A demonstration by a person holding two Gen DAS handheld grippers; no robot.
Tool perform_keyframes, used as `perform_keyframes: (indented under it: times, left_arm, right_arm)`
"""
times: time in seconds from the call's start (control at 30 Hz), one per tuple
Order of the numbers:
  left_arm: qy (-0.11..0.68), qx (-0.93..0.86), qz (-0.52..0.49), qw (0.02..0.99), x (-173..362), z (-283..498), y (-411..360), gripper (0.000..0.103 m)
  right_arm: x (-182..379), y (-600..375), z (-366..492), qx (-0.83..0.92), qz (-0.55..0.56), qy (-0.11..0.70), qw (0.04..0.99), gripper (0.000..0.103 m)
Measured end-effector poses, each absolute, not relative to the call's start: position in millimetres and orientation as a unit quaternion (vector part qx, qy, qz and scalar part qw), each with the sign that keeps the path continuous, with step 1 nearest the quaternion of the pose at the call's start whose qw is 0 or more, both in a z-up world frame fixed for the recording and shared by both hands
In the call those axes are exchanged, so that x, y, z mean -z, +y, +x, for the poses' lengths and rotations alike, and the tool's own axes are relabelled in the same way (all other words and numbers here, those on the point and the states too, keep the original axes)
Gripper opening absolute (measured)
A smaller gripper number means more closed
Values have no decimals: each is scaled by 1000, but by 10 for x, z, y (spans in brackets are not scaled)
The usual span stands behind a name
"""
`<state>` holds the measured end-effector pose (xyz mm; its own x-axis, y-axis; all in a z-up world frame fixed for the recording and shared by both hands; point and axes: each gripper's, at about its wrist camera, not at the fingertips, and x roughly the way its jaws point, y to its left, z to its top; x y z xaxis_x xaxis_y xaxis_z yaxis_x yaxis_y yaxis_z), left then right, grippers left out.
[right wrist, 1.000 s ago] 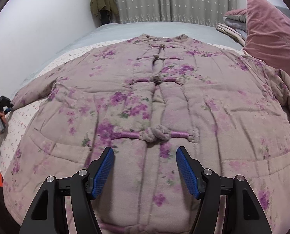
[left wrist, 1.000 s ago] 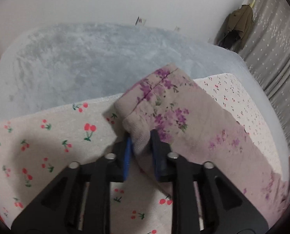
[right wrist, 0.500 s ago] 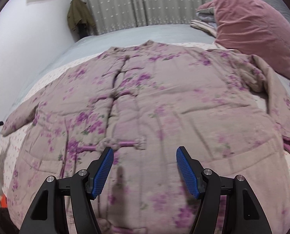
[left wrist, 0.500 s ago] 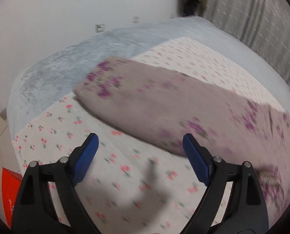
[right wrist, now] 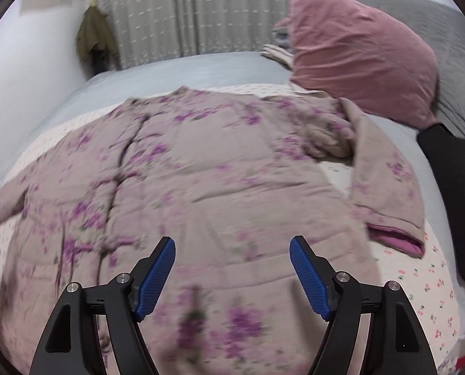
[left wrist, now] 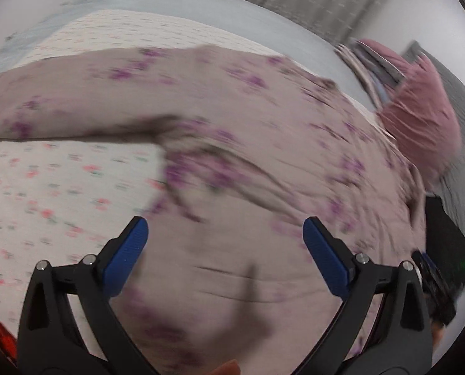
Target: Fold large clothes
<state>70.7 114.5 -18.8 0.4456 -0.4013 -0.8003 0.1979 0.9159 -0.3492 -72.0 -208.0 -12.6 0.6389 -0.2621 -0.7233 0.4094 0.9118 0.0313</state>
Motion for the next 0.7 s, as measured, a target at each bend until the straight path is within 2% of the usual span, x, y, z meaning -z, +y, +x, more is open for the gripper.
perform_keyframes:
  times: [0.17, 0.37, 0.57, 0.7]
  left_arm:
    - [510, 258, -58, 819, 351, 446, 425, 99]
    - [521, 289, -50, 802, 530, 341, -13, 99]
    - [452, 268, -31, 850, 560, 315, -212, 99]
    - [421, 248, -17, 872, 496, 385, -225, 99]
  right_arm:
    - [109, -2547, -794, 252, 149, 378, 878, 77]
    - [286, -3077, -769, 360, 151, 378, 839, 77]
    - [707, -3469, -611, 386, 154, 413, 811, 77]
    - [617, -3568, -641, 385, 174, 395, 816, 77]
